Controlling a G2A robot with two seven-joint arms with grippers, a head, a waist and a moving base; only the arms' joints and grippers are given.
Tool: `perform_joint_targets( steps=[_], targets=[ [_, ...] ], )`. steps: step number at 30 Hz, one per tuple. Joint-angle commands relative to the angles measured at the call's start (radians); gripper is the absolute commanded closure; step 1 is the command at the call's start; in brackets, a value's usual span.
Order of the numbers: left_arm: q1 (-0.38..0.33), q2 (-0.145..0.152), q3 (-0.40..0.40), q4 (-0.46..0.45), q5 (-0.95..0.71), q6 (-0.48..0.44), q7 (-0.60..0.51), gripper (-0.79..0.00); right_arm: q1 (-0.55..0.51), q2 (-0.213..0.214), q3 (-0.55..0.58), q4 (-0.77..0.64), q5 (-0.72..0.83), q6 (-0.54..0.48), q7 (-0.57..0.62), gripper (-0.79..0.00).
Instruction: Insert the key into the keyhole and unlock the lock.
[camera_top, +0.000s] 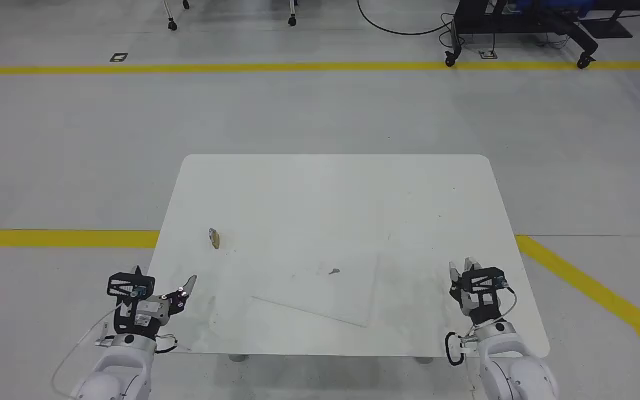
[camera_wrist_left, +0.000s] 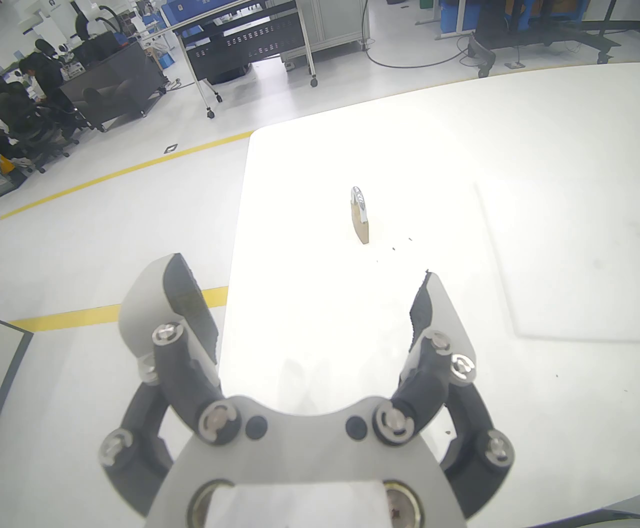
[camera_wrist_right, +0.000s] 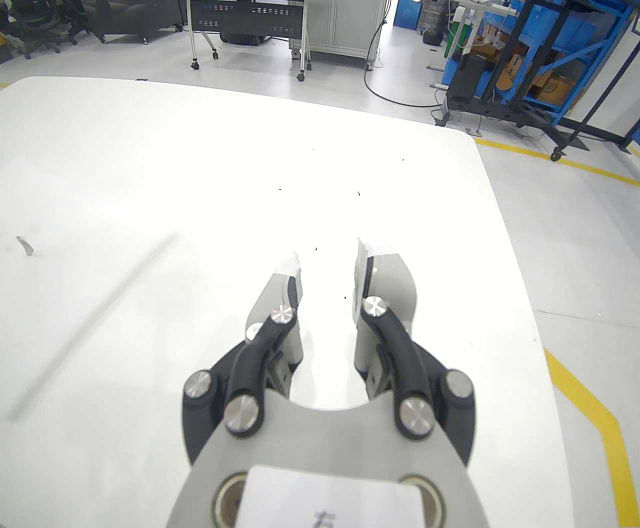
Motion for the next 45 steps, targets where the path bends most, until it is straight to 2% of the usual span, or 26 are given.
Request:
perform_joint_targets(
  steps=[1,4,5,11,17,30,35,41,45],
  targets=[
    [0.000,0.000,0.000,0.000,0.000,0.000,0.000,-0.785,0.000,0.000,0.000,0.000,0.000,0.000,0.000,-0.242],
    [0.000,0.000,0.000,0.000,0.000,0.000,0.000,-0.785,0.000,0.000,0.000,0.000,0.000,0.000,0.000,-0.242],
    [0.000,0.000,0.000,0.000,0.000,0.000,0.000,-0.785,0.002,0.000,-0.001,0.000,-0.002,-0.002,0.001,-0.785],
    [0.000,0.000,0.000,0.000,0.000,0.000,0.000,-0.785,0.122,-0.005,-0.112,0.015,-0.096,-0.077,0.095,-0.785],
    [0.000,0.000,0.000,0.000,0.000,0.000,0.000,-0.785,0.274,-0.019,-0.241,0.110,-0.082,-0.183,0.169,-0.785],
    [0.000,0.000,0.000,0.000,0.000,0.000,0.000,-0.785,0.283,-0.020,-0.245,0.118,-0.081,-0.188,0.177,-0.785],
    [0.000,0.000,0.000,0.000,0.000,0.000,0.000,-0.785,0.366,-0.023,-0.298,0.158,-0.057,-0.323,0.260,-0.785],
    [0.000,0.000,0.000,0.000,0.000,0.000,0.000,-0.785,0.482,-0.038,-0.406,0.232,-0.029,-0.436,0.373,-0.785],
    [0.000,0.000,0.000,0.000,0.000,0.000,0.000,-0.785,0.537,-0.043,-0.435,0.279,0.023,-0.511,0.430,-0.785]
  ],
)
